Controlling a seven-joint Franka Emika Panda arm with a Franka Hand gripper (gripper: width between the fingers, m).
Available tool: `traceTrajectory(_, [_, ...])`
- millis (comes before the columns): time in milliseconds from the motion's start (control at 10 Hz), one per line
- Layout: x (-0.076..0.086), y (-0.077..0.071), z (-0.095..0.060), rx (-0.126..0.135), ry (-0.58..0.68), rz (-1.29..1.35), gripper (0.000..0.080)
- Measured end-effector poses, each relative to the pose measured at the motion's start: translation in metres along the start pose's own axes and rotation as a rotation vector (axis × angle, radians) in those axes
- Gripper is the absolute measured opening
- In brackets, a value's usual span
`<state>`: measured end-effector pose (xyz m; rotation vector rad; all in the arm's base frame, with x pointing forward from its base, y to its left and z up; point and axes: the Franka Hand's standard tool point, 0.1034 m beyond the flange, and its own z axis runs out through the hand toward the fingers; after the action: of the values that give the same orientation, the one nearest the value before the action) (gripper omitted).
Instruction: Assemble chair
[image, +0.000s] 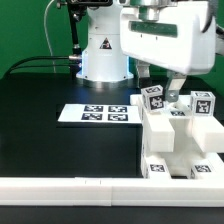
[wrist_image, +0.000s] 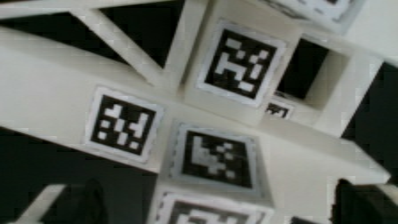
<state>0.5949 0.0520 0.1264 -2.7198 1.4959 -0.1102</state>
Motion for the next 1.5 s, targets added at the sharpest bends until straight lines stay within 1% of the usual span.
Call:
traceTrajectory(100, [-0.0036,0.0019,0.0023,-0.001,-0.001,-0.134,0.0647])
traceTrajectory(200, [-0.0054,0.0033,0.0041,-0.005,-0.004,-0.199,0.0647])
traceTrajectory(600, [-0.0036,0.0044,0.0051,-0.007,-0.004,-0.491,0.0648])
traceTrajectory(700, [-0.0010,0.0061,0.0066,-0.014,-0.015,-0.680,0.0648])
traceTrajectory(800, [0.0020,0.0069,0.0075,-0.017,-0.025,-0.781,0.0648])
traceTrajectory(1000, [0.0010,0.0058,0.0076,-0.015,-0.021,-0.762,0.0648])
traceTrajectory(1200, [0.0016,0.0062,0.0078,-0.016,-0.021,-0.741,0.0384])
traceTrajectory(1300, [0.0014,0.0060,0.0078,-0.016,-0.020,-0.667,0.0384])
traceTrajectory(1400, [0.0013,0.0060,0.0078,-0.017,-0.020,-0.582,0.0281])
traceTrajectory(1500, [0.0012,0.0060,0.0079,-0.017,-0.019,-0.516,0.0281])
